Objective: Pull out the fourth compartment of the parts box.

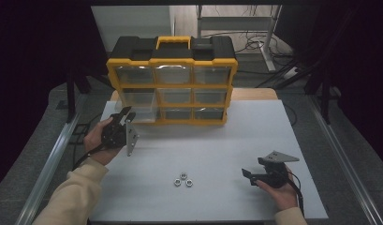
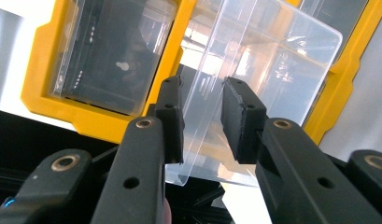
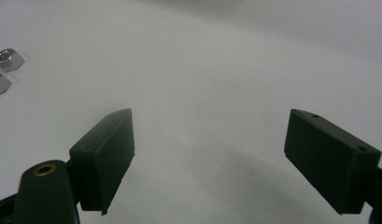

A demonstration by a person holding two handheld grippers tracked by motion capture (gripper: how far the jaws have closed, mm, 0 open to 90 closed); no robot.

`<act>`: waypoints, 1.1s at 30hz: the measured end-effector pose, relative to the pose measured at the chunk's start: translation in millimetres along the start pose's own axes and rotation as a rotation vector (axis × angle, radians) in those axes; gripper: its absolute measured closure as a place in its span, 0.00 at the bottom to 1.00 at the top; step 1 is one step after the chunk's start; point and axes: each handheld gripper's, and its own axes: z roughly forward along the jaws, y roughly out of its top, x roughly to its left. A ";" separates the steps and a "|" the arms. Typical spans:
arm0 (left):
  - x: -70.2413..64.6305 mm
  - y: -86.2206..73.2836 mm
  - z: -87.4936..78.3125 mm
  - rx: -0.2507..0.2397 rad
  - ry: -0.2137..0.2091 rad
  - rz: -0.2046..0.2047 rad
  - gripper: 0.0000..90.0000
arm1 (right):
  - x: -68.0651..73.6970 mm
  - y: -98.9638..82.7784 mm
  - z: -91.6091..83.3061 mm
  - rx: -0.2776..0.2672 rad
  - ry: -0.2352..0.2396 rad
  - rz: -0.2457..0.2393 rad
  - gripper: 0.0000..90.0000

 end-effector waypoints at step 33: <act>-3.9 -2.4 -0.9 -0.018 -0.022 -0.019 0.73 | 0.0 0.1 -0.2 -0.002 -0.003 -0.003 0.19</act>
